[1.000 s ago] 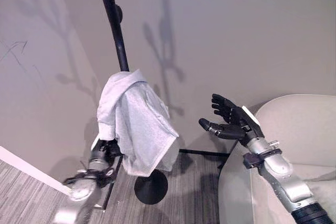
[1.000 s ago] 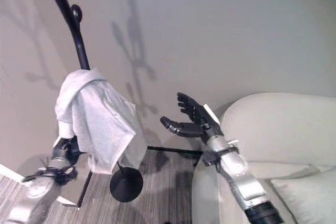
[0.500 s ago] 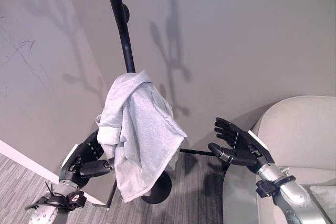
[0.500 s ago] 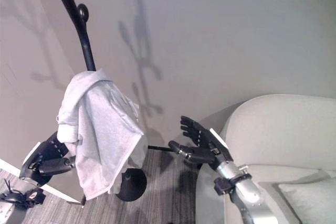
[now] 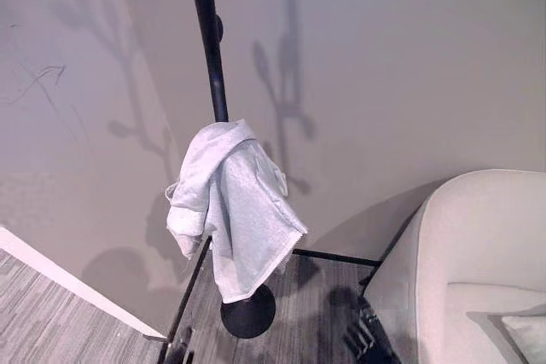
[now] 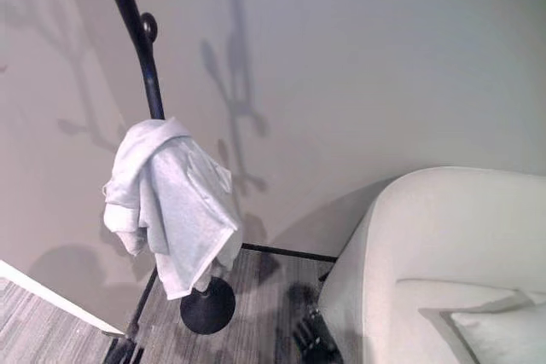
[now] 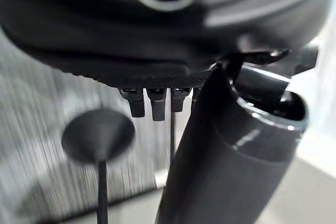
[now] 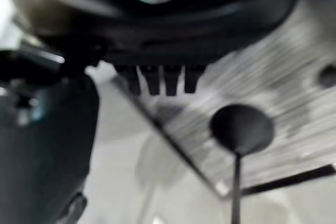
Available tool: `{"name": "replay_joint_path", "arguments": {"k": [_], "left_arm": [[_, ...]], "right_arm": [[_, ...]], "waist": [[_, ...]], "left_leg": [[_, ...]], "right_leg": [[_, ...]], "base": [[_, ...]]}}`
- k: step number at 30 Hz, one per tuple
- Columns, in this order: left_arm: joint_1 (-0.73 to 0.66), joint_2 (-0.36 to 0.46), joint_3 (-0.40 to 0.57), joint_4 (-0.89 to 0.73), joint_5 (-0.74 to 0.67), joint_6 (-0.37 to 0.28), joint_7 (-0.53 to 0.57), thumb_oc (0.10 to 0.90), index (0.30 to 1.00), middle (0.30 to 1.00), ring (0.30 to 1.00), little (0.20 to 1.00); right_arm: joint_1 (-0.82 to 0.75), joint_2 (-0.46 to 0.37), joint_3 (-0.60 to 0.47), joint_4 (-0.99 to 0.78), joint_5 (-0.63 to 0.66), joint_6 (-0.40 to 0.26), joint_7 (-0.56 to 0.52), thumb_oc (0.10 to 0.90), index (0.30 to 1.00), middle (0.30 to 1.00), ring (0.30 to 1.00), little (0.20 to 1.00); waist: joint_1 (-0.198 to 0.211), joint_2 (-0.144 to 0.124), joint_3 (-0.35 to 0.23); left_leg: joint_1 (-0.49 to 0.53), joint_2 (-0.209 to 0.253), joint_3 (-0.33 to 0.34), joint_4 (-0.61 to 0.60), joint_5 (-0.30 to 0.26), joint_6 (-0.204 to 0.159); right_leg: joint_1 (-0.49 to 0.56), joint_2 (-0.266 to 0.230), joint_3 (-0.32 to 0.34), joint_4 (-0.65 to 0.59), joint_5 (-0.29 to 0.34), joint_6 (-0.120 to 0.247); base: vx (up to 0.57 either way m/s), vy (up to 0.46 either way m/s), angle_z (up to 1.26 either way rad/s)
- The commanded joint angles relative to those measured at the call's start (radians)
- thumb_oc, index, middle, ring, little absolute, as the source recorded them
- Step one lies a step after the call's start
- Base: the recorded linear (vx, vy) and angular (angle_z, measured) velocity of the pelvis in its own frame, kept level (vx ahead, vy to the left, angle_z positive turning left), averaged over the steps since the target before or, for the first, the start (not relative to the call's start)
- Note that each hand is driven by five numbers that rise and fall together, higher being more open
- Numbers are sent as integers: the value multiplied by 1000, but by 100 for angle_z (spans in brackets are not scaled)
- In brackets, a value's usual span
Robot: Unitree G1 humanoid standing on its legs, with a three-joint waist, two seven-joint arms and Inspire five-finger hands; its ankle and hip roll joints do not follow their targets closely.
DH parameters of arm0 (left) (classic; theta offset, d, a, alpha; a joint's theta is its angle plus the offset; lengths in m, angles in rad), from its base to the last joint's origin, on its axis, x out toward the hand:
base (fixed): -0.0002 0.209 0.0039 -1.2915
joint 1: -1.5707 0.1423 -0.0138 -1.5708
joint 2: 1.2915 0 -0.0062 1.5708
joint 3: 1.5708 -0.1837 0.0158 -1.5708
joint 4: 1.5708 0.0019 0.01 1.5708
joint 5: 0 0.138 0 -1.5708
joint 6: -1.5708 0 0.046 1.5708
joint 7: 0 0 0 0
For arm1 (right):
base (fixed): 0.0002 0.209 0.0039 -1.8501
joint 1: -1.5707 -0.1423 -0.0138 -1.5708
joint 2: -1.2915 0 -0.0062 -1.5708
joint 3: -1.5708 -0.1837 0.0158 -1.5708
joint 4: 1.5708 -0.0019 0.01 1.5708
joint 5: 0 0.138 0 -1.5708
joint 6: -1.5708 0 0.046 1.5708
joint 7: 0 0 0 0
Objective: Hang the clothes on the sofa on the clothes rack.
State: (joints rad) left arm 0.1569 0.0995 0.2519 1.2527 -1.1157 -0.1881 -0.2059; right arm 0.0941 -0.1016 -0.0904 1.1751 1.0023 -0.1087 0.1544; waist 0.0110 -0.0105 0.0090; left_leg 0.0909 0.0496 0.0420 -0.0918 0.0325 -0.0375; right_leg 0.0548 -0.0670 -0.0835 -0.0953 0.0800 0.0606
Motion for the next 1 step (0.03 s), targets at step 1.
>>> {"name": "replay_joint_path", "arguments": {"k": [1], "left_arm": [[-92,63,-22,4,102,-12,13,800,900,900,900,900]], "right_arm": [[-97,-20,-60,95,63,-22,-88,800,900,900,900,900]], "waist": [[-4,-30,-24]], "left_leg": [[-14,-2,13,4,-61,-13]], "right_leg": [[56,-37,24,10,-75,52]], "base": [[38,7,2]]}}
